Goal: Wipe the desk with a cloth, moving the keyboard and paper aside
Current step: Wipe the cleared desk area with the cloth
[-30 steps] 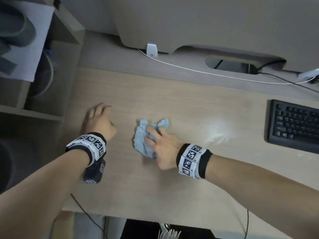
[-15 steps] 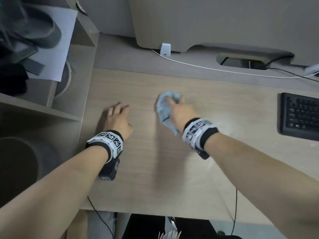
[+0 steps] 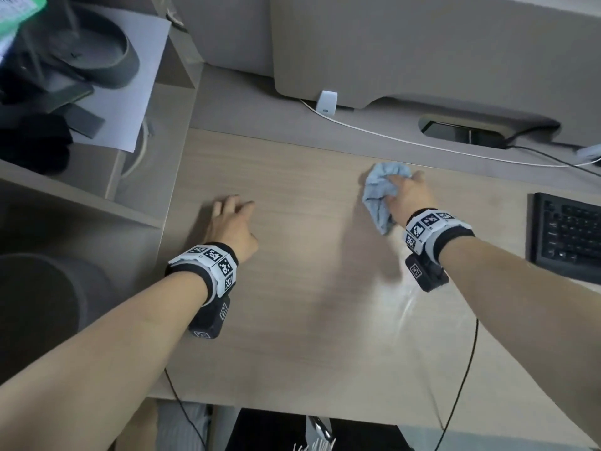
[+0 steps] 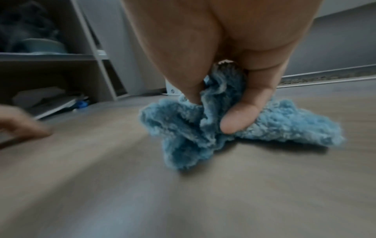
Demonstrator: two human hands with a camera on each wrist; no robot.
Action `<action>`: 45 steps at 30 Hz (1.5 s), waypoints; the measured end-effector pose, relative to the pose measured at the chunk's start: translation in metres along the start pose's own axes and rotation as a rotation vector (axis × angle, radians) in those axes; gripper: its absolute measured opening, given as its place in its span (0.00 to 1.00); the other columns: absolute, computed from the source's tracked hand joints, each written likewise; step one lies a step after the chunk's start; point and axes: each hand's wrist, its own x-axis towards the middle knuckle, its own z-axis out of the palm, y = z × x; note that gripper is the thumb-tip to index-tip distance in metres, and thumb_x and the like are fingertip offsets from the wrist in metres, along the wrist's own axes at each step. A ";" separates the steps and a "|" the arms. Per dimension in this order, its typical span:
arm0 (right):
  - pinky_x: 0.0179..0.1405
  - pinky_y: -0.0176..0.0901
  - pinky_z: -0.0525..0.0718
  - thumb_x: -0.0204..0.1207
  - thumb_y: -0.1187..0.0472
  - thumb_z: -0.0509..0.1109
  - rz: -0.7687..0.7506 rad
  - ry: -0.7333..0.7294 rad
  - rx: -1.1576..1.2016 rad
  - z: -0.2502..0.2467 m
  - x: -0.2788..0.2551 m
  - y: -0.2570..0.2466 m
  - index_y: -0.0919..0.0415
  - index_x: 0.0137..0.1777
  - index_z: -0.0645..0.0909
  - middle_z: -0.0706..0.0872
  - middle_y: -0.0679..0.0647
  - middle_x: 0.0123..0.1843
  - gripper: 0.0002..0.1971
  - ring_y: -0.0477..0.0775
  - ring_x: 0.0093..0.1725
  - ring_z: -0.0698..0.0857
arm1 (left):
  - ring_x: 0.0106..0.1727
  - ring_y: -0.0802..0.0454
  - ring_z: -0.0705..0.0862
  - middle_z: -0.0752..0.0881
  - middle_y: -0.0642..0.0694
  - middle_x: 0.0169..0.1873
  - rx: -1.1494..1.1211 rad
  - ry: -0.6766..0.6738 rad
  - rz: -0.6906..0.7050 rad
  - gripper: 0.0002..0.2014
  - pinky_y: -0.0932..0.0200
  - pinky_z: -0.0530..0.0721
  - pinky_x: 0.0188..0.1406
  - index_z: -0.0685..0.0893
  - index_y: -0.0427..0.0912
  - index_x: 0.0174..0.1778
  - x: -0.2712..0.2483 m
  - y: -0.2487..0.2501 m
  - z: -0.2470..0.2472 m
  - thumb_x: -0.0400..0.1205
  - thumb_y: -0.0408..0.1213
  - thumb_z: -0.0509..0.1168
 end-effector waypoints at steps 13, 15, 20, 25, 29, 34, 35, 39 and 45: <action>0.60 0.66 0.82 0.80 0.61 0.68 -0.444 0.032 0.037 0.001 -0.009 -0.120 0.52 0.86 0.55 0.57 0.64 0.79 0.37 0.73 0.64 0.78 | 0.82 0.39 0.59 0.64 0.43 0.80 -0.104 0.204 -0.339 0.31 0.42 0.58 0.82 0.69 0.43 0.76 0.027 -0.044 -0.022 0.73 0.34 0.61; 0.64 0.67 0.82 0.81 0.57 0.68 -0.297 0.046 0.099 -0.010 0.013 -0.096 0.54 0.85 0.56 0.57 0.64 0.80 0.35 0.74 0.65 0.79 | 0.83 0.40 0.56 0.62 0.44 0.81 -0.122 0.170 -0.389 0.31 0.40 0.59 0.81 0.68 0.43 0.76 0.030 -0.048 -0.023 0.74 0.34 0.61; 0.64 0.65 0.83 0.77 0.63 0.72 -0.137 0.065 0.041 -0.036 0.051 -0.096 0.60 0.82 0.63 0.60 0.64 0.77 0.34 0.73 0.62 0.81 | 0.79 0.38 0.58 0.62 0.46 0.79 -0.061 0.118 -0.400 0.28 0.41 0.65 0.77 0.69 0.45 0.73 0.032 -0.054 -0.026 0.74 0.37 0.60; 0.65 0.64 0.78 0.72 0.71 0.68 -0.342 0.073 -0.015 -0.048 0.067 -0.179 0.54 0.83 0.62 0.61 0.61 0.80 0.38 0.71 0.71 0.74 | 0.80 0.39 0.57 0.60 0.47 0.82 -0.029 0.140 -0.386 0.33 0.43 0.65 0.78 0.67 0.44 0.76 0.028 -0.048 -0.022 0.72 0.36 0.62; 0.71 0.64 0.75 0.75 0.66 0.69 -0.674 0.046 -0.133 -0.037 0.044 -0.235 0.52 0.85 0.58 0.59 0.62 0.84 0.39 0.72 0.75 0.68 | 0.82 0.41 0.55 0.56 0.48 0.84 -0.013 0.114 -0.381 0.36 0.43 0.62 0.79 0.62 0.45 0.81 0.025 -0.048 -0.025 0.74 0.36 0.62; 0.65 0.64 0.78 0.76 0.66 0.66 -0.736 0.043 -0.120 -0.036 0.052 -0.214 0.51 0.86 0.57 0.63 0.63 0.83 0.38 0.75 0.71 0.72 | 0.83 0.43 0.53 0.55 0.50 0.85 -0.046 0.100 -0.361 0.36 0.44 0.62 0.80 0.62 0.46 0.82 0.026 -0.053 -0.028 0.75 0.35 0.61; 0.63 0.63 0.78 0.77 0.66 0.66 -0.681 0.057 -0.112 -0.041 0.061 -0.215 0.51 0.85 0.58 0.64 0.62 0.82 0.37 0.74 0.69 0.73 | 0.83 0.43 0.54 0.55 0.50 0.85 -0.057 0.107 -0.359 0.36 0.46 0.62 0.81 0.62 0.46 0.82 0.026 -0.055 -0.027 0.75 0.35 0.61; 0.68 0.61 0.77 0.76 0.68 0.67 -0.519 0.053 -0.071 -0.070 0.095 -0.259 0.54 0.82 0.65 0.63 0.59 0.80 0.33 0.72 0.72 0.73 | 0.84 0.47 0.53 0.53 0.54 0.85 -0.060 0.096 -0.367 0.36 0.45 0.64 0.77 0.60 0.49 0.83 0.023 -0.055 -0.030 0.76 0.35 0.61; 0.72 0.64 0.75 0.78 0.60 0.64 -0.872 -0.018 -0.344 -0.047 0.049 -0.304 0.55 0.83 0.63 0.55 0.57 0.86 0.32 0.71 0.77 0.69 | 0.83 0.46 0.54 0.54 0.53 0.85 -0.057 0.117 -0.341 0.37 0.48 0.63 0.78 0.61 0.48 0.82 0.023 -0.060 -0.025 0.74 0.34 0.61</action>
